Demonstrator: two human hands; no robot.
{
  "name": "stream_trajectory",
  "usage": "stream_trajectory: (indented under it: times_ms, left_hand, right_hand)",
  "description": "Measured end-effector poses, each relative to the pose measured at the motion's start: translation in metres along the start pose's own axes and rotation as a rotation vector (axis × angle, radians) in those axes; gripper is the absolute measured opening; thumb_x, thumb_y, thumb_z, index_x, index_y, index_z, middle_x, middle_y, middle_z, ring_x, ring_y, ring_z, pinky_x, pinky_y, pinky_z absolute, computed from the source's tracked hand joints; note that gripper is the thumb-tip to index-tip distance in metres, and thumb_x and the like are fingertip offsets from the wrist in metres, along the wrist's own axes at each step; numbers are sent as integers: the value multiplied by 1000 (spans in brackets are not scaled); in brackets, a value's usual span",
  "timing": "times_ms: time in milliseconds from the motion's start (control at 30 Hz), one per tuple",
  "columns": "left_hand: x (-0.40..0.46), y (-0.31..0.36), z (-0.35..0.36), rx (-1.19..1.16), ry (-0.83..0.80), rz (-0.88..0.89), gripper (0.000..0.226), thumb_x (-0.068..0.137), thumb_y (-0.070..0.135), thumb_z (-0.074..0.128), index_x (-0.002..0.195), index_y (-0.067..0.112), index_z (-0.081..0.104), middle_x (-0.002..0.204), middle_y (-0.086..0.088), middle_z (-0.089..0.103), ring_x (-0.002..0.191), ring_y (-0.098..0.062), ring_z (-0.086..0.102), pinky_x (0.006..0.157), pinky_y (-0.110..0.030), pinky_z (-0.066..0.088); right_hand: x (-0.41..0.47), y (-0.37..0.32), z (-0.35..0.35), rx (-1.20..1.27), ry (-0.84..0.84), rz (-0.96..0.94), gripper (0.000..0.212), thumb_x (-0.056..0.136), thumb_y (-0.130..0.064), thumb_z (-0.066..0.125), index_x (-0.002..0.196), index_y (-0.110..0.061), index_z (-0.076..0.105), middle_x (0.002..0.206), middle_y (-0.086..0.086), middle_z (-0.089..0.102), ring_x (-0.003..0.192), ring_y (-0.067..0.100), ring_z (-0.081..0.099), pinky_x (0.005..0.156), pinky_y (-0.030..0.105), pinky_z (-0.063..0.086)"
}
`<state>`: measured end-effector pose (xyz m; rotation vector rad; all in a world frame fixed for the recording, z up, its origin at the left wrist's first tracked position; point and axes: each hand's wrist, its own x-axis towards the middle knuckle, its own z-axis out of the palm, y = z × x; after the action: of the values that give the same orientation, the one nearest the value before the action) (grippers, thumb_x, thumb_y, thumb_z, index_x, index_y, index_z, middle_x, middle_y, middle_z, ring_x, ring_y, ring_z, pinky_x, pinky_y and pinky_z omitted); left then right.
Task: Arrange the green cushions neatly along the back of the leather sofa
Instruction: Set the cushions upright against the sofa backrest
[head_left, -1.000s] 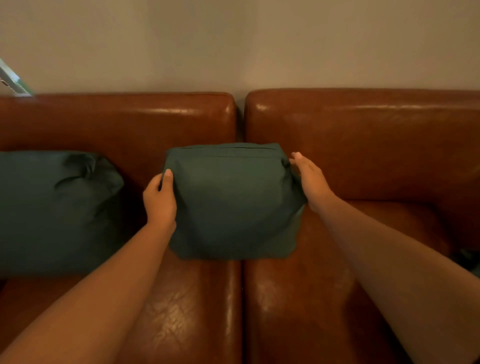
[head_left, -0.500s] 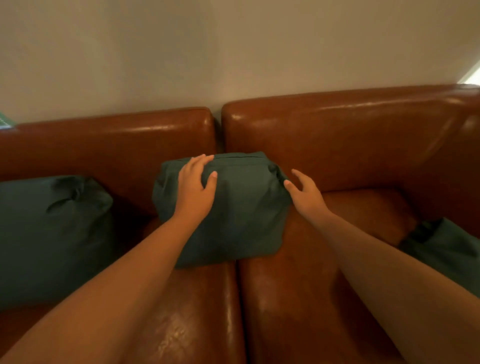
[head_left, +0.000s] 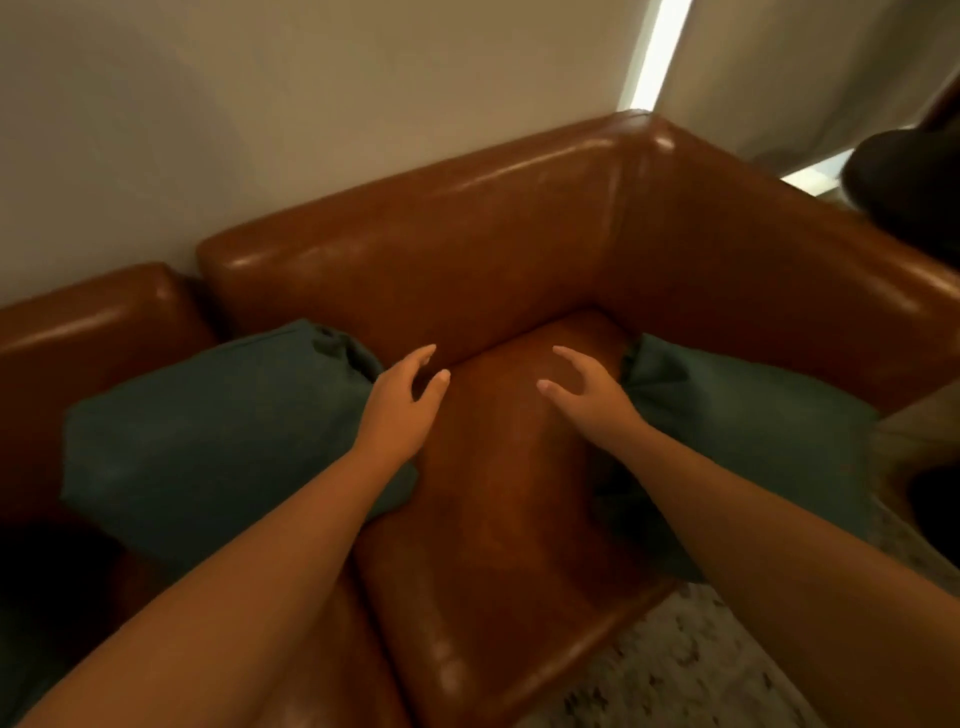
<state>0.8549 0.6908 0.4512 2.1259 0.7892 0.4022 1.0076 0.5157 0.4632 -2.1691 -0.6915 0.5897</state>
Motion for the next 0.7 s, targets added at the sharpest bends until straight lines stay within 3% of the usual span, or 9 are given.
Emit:
stream_trajectory:
  times_ms: [267, 467, 600, 700]
  left_hand:
    - [27, 72, 137, 99, -292, 4, 53, 93, 50, 47, 139, 25, 43, 145, 1, 43, 135, -19, 35, 111, -41, 31]
    - [51, 105, 218, 23, -363, -136, 66, 88, 57, 49, 143, 24, 37, 150, -6, 34, 138, -24, 31, 112, -42, 29]
    - [62, 106, 256, -26, -360, -234, 75, 85, 58, 54, 147, 26, 29, 154, -7, 26, 140, -26, 26, 112, -42, 26]
    - [74, 98, 276, -123, -346, -359, 87, 79, 60, 60, 149, 26, 22, 155, -7, 23, 141, -28, 25, 112, -44, 25]
  right_hand:
    - [-16, 130, -149, -94, 180, 240, 57, 89, -23, 65, 140, -12, 42, 145, 11, 41, 135, 24, 36, 108, 30, 27]
    - [-33, 218, -230, -64, 270, 472, 67, 87, -30, 66, 144, -10, 36, 148, 15, 36, 137, 29, 34, 113, 39, 29]
    - [-38, 258, -248, 66, 300, 582, 75, 87, -40, 64, 147, -12, 29, 151, 12, 33, 138, 30, 32, 112, 47, 32]
    - [-37, 277, -246, 173, 302, 629, 75, 89, -39, 62, 148, -12, 26, 153, 12, 30, 138, 32, 32, 109, 45, 33]
